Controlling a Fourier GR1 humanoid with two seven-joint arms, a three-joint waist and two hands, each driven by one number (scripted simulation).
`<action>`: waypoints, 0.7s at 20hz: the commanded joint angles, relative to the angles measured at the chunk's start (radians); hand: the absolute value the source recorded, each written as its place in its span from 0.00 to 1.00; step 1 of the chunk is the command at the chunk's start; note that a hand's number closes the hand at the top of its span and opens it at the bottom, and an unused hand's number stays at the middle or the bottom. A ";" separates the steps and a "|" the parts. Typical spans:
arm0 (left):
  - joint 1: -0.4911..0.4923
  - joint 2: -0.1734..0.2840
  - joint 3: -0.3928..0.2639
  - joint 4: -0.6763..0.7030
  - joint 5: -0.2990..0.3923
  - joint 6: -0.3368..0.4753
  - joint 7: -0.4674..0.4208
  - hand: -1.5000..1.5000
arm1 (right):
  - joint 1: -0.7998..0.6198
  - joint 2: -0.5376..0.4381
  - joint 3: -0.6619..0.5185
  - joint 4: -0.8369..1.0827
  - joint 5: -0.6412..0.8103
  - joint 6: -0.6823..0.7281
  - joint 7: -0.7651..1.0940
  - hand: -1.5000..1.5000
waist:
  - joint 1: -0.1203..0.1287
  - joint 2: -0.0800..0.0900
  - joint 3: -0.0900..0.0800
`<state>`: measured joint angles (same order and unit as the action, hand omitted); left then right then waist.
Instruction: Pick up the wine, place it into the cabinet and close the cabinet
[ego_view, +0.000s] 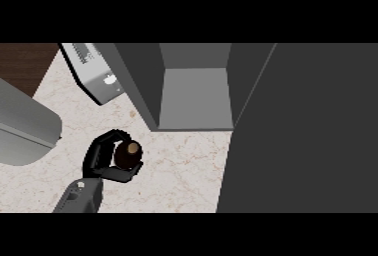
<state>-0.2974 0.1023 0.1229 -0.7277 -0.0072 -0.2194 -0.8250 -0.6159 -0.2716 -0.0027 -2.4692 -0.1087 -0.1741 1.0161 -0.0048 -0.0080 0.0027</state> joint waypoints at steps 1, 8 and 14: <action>0.031 -0.097 -0.029 -0.064 0.037 0.161 0.003 1.00 | 0.038 0.022 0.017 -0.078 -0.045 -0.011 0.043 0.00 | 0.002 0.003 -0.003; 0.089 -0.101 -0.155 -0.365 0.067 0.201 0.095 1.00 | 0.013 -0.003 -0.023 -0.049 -0.077 0.007 0.051 0.00 | 0.006 0.002 -0.002; 0.156 -0.102 -0.288 -0.680 0.176 0.230 0.352 1.00 | 0.012 0.000 -0.019 -0.104 -0.062 -0.017 0.093 0.00 | 0.009 -0.004 -0.002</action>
<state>-0.1750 0.0044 -0.0982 -1.2234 0.1173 -0.0114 -0.6058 -0.5936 -0.2696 -0.0132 -2.4688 -0.1183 -0.1631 1.0129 0.0001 -0.0083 0.0010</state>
